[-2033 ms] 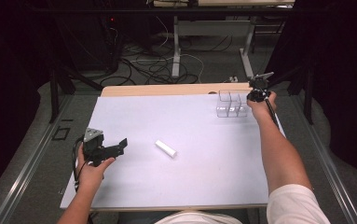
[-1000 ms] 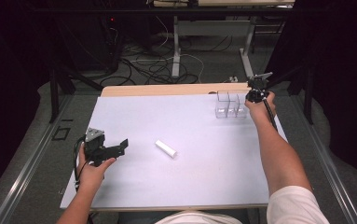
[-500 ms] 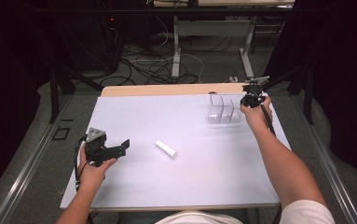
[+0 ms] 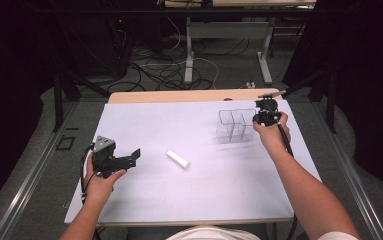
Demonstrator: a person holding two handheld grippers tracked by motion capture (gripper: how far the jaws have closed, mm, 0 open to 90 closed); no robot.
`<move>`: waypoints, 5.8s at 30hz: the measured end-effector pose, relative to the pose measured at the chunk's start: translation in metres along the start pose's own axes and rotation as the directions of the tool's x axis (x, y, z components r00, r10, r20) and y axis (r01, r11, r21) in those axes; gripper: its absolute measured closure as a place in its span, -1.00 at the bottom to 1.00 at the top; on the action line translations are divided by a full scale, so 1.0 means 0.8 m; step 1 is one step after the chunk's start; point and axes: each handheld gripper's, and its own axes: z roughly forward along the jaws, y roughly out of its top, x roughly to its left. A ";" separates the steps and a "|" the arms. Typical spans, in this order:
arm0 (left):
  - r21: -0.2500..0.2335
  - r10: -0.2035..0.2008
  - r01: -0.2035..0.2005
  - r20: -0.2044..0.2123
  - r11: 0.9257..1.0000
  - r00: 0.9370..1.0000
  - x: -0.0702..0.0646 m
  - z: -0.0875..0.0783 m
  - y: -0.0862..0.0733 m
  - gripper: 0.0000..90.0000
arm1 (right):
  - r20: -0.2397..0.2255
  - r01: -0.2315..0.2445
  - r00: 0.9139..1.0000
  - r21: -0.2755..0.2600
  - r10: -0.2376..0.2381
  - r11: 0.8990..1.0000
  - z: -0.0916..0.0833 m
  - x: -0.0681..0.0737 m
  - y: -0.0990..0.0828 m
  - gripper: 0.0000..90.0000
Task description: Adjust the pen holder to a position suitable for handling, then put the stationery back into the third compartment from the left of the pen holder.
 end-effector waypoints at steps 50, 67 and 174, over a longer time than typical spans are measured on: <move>0.001 -0.006 0.006 -0.019 1.000 1.000 0.002 -0.002 -0.001 -0.97 | -0.140 -0.058 0.990 -0.169 0.035 0.984 -0.009 -0.026 -0.079 1.00; 0.004 -0.007 0.007 -0.022 1.000 1.000 0.001 0.000 -0.001 -0.97 | -0.132 -0.028 0.991 -0.140 0.009 0.990 0.001 0.002 -0.088 1.00; 0.022 -0.011 0.011 -0.022 1.000 1.000 0.003 0.009 -0.001 -0.93 | -0.500 0.498 0.656 -0.276 -0.565 0.822 -0.015 0.191 -0.105 -0.36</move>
